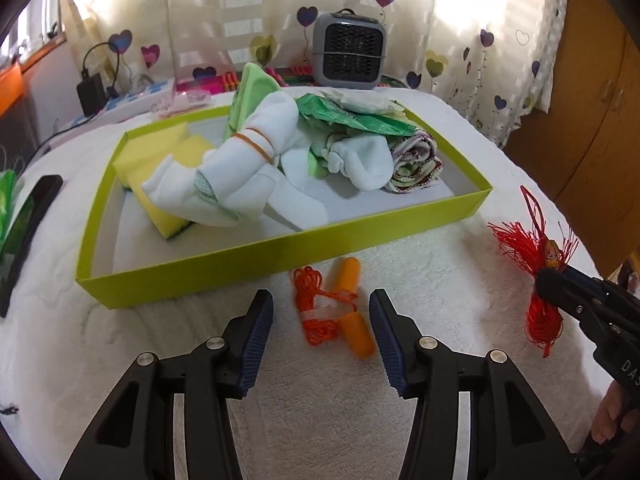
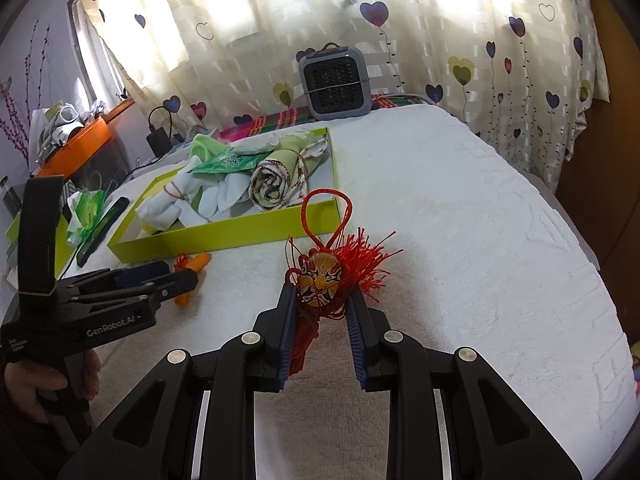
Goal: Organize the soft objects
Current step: 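Grasp the orange cord with the left tool while the right tool holds the ornament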
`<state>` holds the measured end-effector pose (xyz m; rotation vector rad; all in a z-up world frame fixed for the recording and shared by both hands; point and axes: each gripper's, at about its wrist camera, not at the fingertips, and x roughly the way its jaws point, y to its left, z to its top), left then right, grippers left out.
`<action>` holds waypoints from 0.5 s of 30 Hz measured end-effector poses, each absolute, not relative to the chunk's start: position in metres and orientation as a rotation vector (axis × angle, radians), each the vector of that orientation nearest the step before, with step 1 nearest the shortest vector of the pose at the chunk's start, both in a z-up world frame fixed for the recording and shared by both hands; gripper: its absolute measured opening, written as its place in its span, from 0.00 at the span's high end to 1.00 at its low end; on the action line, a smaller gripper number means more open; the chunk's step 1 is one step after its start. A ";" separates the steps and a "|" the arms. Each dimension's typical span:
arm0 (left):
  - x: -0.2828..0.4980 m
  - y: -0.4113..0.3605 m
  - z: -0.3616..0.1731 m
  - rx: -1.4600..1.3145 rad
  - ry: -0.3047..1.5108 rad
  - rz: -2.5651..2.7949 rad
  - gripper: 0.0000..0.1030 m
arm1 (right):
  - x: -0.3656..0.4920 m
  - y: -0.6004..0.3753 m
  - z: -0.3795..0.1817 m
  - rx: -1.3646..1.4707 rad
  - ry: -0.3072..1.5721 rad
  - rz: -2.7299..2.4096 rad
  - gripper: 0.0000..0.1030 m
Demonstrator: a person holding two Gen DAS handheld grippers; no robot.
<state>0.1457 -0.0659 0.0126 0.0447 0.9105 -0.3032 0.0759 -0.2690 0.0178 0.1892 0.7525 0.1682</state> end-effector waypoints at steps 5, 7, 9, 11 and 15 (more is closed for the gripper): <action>0.146 -0.064 0.013 0.055 0.900 -0.279 0.73 | 0.077 -0.268 0.017 0.192 0.756 0.171 0.75; 0.147 -0.059 0.013 0.044 0.904 -0.267 0.83 | 0.078 -0.268 0.016 0.192 0.758 0.172 0.75; 0.148 -0.056 0.013 0.033 0.904 -0.265 0.85 | 0.078 -0.267 0.016 0.192 0.760 0.174 0.75; 0.147 -0.056 0.013 0.028 0.902 -0.267 0.86 | 0.078 -0.267 0.016 0.190 0.761 0.174 0.75; 0.145 -0.055 0.015 0.020 0.890 -0.280 0.87 | 0.078 -0.267 0.016 0.190 0.760 0.172 0.75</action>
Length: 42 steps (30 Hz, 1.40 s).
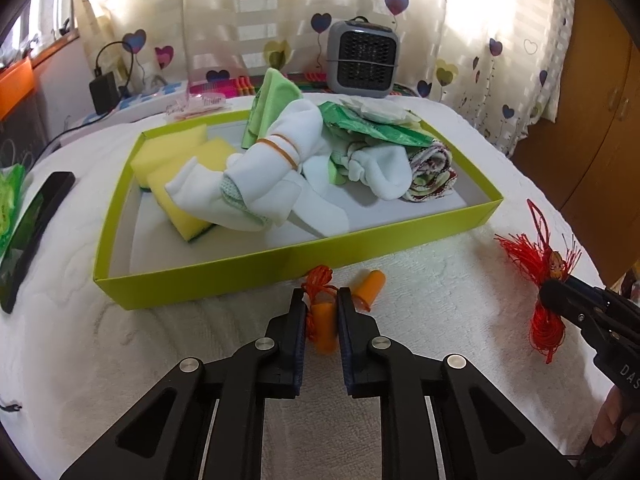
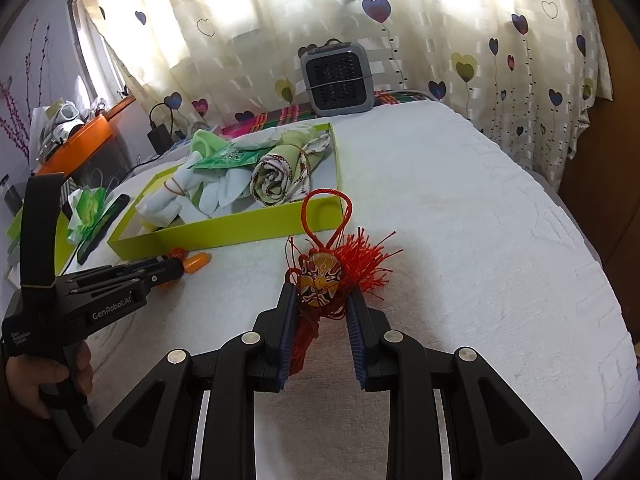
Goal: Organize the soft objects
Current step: 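Grasp the orange cord with the left tool while the right tool holds the ornament, then carry the orange cord and red ornament over the box with both tools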
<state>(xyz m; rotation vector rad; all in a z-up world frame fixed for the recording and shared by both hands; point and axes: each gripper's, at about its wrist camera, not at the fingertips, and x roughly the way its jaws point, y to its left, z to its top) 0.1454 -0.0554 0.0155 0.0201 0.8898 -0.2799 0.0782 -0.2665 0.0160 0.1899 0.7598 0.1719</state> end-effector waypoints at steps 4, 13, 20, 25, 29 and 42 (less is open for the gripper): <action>0.141 -0.053 0.021 0.006 0.869 -0.291 0.87 | 0.078 -0.266 0.017 0.188 0.758 0.170 0.75; 0.127 -0.047 0.043 -0.017 0.801 -0.315 0.87 | 0.071 -0.264 0.024 0.179 0.733 0.172 0.75; 0.120 -0.038 0.062 -0.041 0.760 -0.330 0.87 | 0.069 -0.257 0.036 0.159 0.701 0.190 0.75; 0.118 -0.030 0.075 -0.045 0.730 -0.323 0.87 | 0.072 -0.251 0.046 0.144 0.677 0.204 0.75; 0.120 -0.022 0.086 -0.048 0.708 -0.316 0.87 | 0.076 -0.247 0.056 0.136 0.652 0.222 0.75; 0.140 0.000 0.105 -0.073 0.673 -0.310 0.87 | 0.098 -0.237 0.078 0.111 0.613 0.267 0.75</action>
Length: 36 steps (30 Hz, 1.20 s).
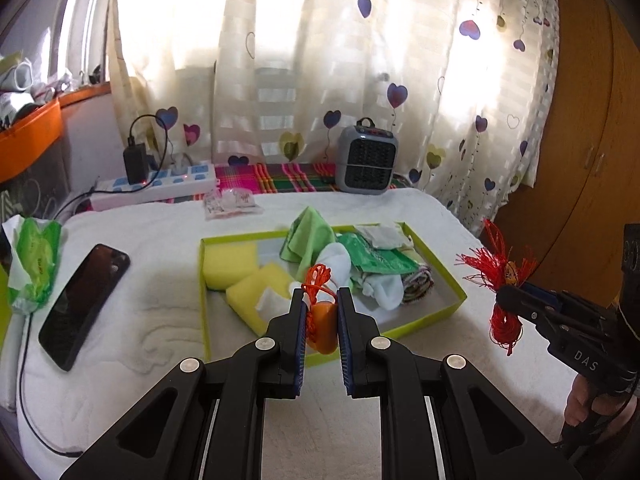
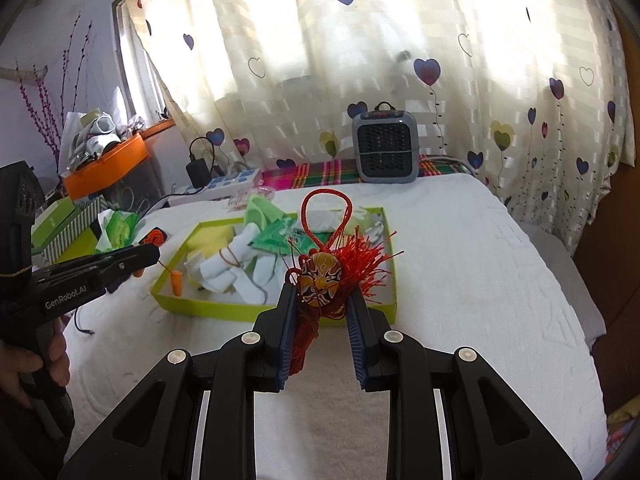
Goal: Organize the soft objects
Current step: 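Carry the orange cord and red ornament over the box with both tools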
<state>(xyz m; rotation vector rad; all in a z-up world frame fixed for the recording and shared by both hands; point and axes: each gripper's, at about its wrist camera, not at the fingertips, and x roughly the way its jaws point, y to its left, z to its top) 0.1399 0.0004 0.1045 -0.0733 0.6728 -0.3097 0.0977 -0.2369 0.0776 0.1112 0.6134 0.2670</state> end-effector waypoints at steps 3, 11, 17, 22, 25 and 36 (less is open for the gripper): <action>0.148 0.008 0.105 -0.102 0.680 -0.312 0.87 | 0.105 -0.235 0.079 0.112 0.612 0.275 0.75; 0.169 0.021 0.100 -0.127 0.699 -0.290 0.87 | 0.127 -0.234 0.081 0.114 0.617 0.282 0.75; 0.181 0.027 0.097 -0.141 0.702 -0.276 0.87 | 0.143 -0.234 0.079 0.116 0.628 0.282 0.75; 0.189 0.027 0.089 -0.140 0.721 -0.273 0.87 | 0.154 -0.236 0.074 0.129 0.639 0.278 0.75; 0.191 0.027 0.085 -0.139 0.734 -0.271 0.87 | 0.159 -0.234 0.070 0.129 0.652 0.285 0.75; 0.189 0.024 0.064 -0.115 0.779 -0.258 0.87 | 0.179 -0.227 0.053 0.084 0.696 0.262 0.75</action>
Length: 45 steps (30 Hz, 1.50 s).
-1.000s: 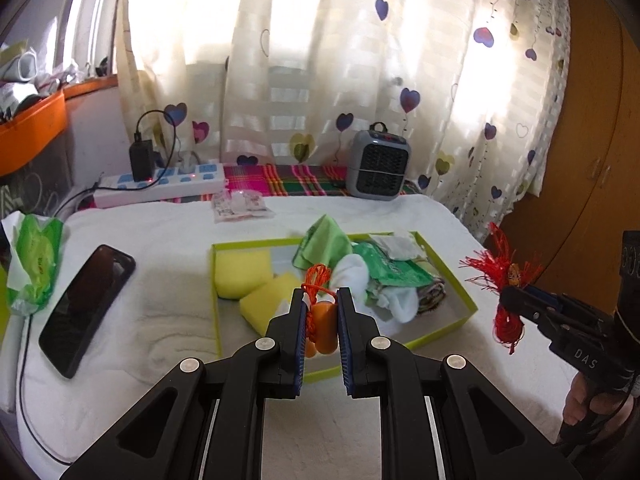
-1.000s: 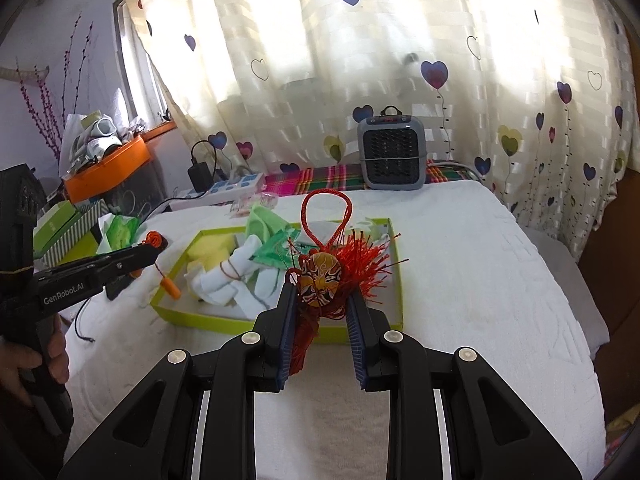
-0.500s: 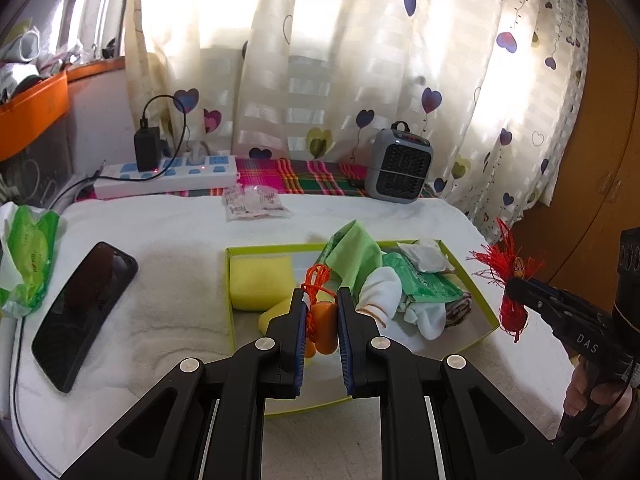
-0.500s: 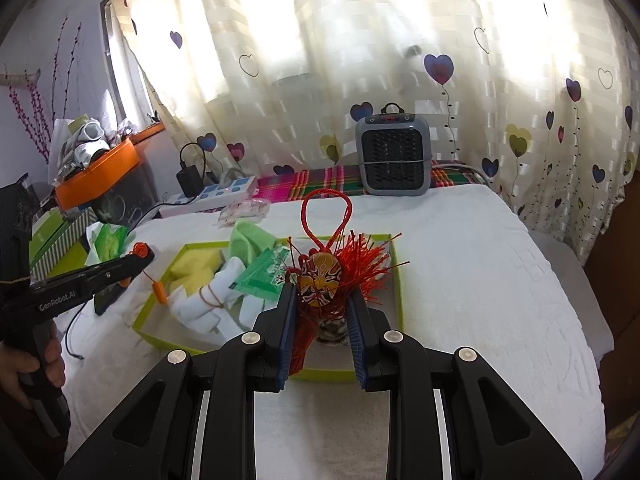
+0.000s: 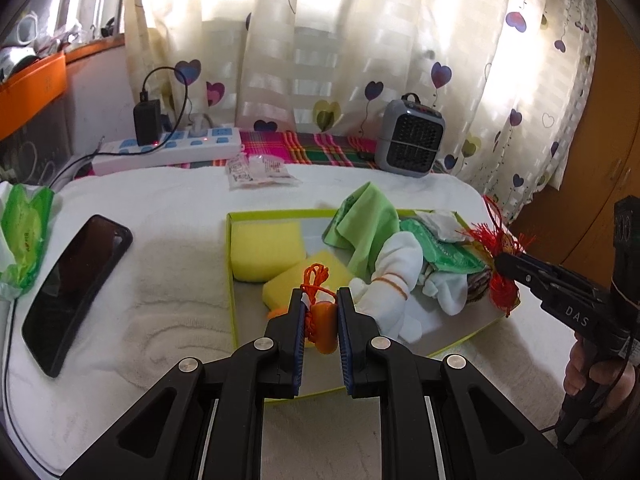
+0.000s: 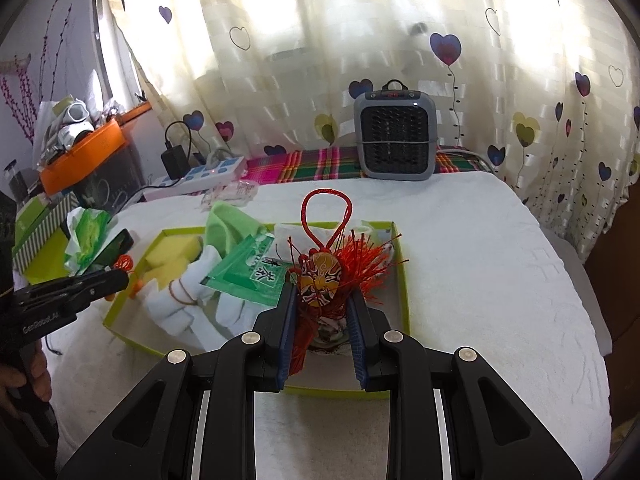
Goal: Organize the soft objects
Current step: 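Carry the orange cord and red ornament over the box with both tools, then lower the cord and ornament into the box and open both tools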
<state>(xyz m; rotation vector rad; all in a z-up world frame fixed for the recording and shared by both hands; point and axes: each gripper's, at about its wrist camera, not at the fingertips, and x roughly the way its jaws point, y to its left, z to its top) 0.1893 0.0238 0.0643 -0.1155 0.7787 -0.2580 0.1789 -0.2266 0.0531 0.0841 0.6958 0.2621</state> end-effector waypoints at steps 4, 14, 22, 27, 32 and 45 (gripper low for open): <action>0.189 0.023 0.057 -0.113 0.795 -0.249 0.87 | 0.184 -0.226 0.048 0.065 0.702 0.242 0.75; 0.190 0.021 0.051 -0.106 0.813 -0.244 0.87 | 0.188 -0.225 0.044 0.025 0.698 0.237 0.74; 0.191 0.018 0.045 -0.096 0.827 -0.234 0.77 | 0.188 -0.225 0.042 0.036 0.692 0.241 0.74; 0.189 0.019 0.044 -0.090 0.824 -0.219 0.73 | 0.186 -0.226 0.042 0.037 0.689 0.242 0.67; 0.187 0.019 0.045 -0.089 0.818 -0.217 0.71 | 0.184 -0.226 0.042 0.037 0.685 0.248 0.62; 0.182 0.020 0.049 -0.088 0.810 -0.206 0.68 | 0.178 -0.223 0.045 0.019 0.661 0.230 0.50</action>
